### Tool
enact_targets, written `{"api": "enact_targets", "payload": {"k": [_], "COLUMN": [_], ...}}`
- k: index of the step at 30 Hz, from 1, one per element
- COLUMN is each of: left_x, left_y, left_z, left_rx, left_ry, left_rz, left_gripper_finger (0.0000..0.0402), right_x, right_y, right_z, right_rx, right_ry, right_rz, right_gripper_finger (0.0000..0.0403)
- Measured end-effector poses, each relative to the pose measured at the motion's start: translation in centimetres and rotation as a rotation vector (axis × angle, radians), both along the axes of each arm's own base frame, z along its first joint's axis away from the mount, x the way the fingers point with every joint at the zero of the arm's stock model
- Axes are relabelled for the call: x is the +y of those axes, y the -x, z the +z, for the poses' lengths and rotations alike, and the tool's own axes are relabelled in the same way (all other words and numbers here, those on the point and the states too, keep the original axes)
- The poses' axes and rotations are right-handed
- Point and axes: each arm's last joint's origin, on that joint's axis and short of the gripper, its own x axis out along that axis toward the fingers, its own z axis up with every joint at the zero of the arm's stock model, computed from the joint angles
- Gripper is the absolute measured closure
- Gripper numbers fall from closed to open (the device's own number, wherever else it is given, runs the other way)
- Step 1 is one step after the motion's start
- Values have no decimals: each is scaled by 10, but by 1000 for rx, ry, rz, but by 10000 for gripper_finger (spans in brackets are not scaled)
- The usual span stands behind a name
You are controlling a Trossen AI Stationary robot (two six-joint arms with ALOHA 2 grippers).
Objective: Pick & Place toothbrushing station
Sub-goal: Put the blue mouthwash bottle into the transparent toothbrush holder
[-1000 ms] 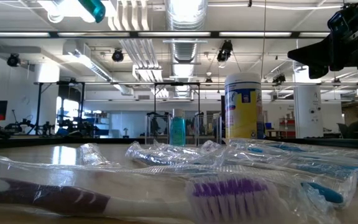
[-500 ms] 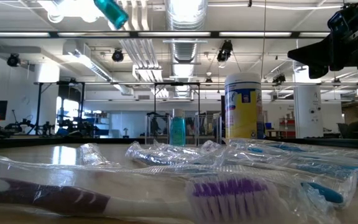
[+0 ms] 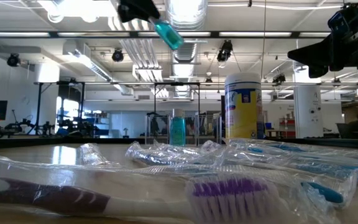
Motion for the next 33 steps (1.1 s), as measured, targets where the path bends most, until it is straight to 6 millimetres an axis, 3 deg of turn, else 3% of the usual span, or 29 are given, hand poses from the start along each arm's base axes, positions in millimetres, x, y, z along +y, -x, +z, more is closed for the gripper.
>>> {"api": "enact_targets", "payload": {"k": [8, 14, 26, 33], "left_x": [34, 60, 103, 109], "left_y": [-66, -94, -93, -100], "left_z": [15, 3, -29, -48], "left_rx": [55, 174, 376, 455], "left_ry": [-20, -16, 38, 57], "left_rz": [-36, -15, 84, 78], "left_gripper_finger": [303, 303, 303, 303], "right_x": [0, 0, 0, 0], "right_y": [0, 0, 0, 0], "right_z": [0, 0, 0, 0], "right_rx": [1, 0, 3, 1], "right_ry": [12, 9, 24, 10], "right_rz": [0, 0, -1, 0], "right_gripper_finger": [394, 394, 394, 394]}}
